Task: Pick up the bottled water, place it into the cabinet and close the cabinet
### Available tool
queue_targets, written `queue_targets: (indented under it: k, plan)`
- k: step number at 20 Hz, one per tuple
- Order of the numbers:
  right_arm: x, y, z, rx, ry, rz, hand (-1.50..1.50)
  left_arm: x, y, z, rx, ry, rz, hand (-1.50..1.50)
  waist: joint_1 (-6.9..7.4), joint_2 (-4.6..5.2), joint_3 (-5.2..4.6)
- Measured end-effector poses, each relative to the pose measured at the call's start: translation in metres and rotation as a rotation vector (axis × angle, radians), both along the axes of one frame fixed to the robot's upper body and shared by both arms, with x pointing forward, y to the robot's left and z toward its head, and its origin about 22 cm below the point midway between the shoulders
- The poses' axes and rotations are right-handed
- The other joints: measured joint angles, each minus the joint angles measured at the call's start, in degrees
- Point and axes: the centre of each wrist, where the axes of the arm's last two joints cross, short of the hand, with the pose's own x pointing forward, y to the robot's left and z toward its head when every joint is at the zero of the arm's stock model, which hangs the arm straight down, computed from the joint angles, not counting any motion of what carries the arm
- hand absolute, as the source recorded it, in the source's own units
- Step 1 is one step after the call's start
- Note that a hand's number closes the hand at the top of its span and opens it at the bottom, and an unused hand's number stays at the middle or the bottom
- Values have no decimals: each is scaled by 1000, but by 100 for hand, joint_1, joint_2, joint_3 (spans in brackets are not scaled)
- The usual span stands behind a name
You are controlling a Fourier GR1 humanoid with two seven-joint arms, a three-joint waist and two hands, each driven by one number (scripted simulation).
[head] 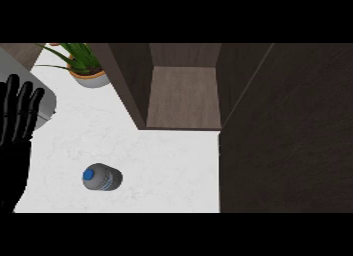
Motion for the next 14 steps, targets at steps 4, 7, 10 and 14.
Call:
queue_targets:
  k: [4, 7, 10, 14]
  plan:
    - [-8, -1, 1, -34, -13, -10, -150, -6, -9, 0, -3, -14, -197, -150, -50, -29, 65]
    - [-14, -1, -2, -10, 22, -5, -150, -18, -24, -8, -35, 57, -402, -150, -92, -36, 87]
    - [-23, 7, -14, 107, 148, 50, -150, -31, -30, -35, -123, 268, -499, -150, -93, -30, 99]
    - [-43, 6, -15, 197, 239, 86, -150, -57, -14, -45, -183, 418, -564, -150, -61, -48, 103]
